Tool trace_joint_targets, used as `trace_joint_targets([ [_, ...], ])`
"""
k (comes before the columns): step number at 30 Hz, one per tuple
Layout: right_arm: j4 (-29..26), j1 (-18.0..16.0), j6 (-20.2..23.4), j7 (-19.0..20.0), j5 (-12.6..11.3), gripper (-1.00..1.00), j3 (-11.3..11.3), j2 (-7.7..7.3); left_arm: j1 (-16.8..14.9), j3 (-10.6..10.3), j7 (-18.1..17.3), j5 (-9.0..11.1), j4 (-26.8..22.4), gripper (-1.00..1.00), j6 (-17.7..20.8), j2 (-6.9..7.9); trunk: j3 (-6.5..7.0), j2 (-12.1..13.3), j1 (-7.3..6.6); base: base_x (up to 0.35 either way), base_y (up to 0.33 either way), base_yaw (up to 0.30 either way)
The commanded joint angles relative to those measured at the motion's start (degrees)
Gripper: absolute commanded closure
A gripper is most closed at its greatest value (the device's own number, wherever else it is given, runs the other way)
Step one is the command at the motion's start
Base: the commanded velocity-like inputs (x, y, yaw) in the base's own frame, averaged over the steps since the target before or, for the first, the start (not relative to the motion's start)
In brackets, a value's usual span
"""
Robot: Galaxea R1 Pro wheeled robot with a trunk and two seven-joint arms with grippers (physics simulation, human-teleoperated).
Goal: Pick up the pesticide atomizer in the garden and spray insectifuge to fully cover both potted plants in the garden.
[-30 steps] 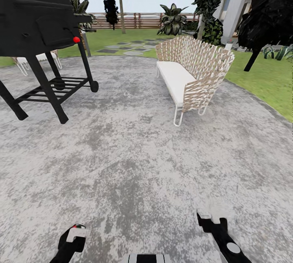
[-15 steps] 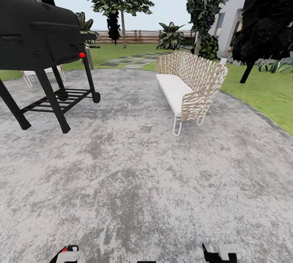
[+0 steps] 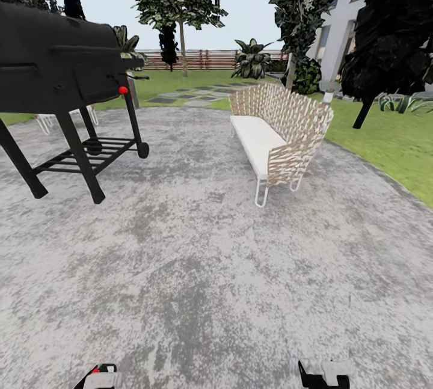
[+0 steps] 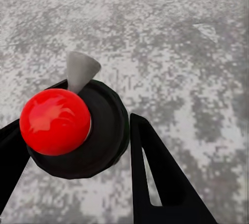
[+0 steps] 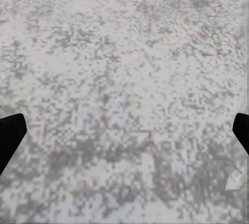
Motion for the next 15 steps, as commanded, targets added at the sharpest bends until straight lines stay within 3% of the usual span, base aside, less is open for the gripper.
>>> trace_joint_targets([
  [1, 0.04, -0.03, -0.17, -0.03, 0.03, -1.00, 0.01, 0.00, -0.03, 0.49, -0.24, -0.58, 0.04, 1.00, -0.19, -0.05, 0.14, 0.40, -0.24, 0.000, 0.000, 0.000],
  [15, 0.06, -0.03, -0.17, -0.06, -0.06, -1.00, 0.01, 0.00, -0.03, 0.49, -0.24, -0.59, 0.07, 1.00, -0.19, -0.05, 3.00, 6.01, -3.31, 0.000, 0.000, 0.000],
])
